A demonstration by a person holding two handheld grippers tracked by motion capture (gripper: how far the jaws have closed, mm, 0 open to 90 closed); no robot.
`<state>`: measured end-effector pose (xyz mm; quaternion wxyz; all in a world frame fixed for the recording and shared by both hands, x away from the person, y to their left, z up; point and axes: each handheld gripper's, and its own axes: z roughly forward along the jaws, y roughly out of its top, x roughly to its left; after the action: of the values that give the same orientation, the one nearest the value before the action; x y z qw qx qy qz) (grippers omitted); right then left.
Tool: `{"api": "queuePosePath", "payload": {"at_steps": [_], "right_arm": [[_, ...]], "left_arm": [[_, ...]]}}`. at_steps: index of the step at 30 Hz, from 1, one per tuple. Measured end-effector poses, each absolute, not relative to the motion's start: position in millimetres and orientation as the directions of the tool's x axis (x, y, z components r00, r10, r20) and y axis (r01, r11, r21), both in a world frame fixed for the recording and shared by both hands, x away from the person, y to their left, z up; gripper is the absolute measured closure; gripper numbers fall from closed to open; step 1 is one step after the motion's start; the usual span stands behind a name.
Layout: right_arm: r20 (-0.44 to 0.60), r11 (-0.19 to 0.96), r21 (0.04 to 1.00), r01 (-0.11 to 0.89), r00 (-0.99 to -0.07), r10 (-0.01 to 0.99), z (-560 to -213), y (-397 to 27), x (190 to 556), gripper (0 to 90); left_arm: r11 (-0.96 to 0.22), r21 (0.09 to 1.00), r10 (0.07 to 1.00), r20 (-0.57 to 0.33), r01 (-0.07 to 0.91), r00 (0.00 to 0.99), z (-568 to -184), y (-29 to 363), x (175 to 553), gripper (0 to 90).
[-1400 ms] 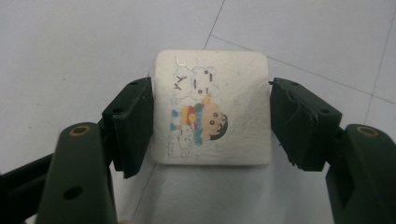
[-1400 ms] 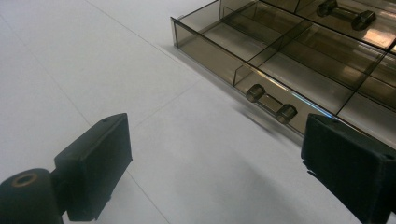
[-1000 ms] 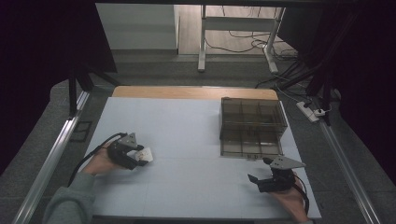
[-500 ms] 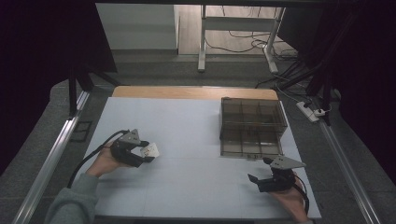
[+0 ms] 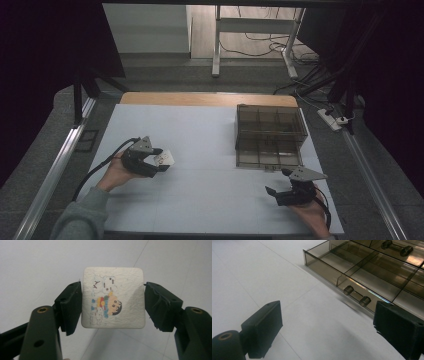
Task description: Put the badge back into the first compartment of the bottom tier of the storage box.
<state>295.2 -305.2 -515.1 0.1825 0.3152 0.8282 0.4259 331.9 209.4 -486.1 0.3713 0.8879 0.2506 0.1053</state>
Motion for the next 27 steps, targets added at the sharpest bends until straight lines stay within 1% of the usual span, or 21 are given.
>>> {"api": "queuePosePath", "payload": {"at_steps": [7,27], "right_arm": [[-0.034,0.439,0.820,0.368,-0.733,0.679,-515,-305,296,8.1],[-0.035,0.429,0.828,0.361,-0.730,0.683,-514,-305,295,8.2]], "left_arm": [[-0.579,0.728,0.532,-0.005,0.368,0.847,-483,207,331,33.0],[-0.584,0.741,0.509,0.016,0.332,0.861,-474,181,331,33.0]]}}
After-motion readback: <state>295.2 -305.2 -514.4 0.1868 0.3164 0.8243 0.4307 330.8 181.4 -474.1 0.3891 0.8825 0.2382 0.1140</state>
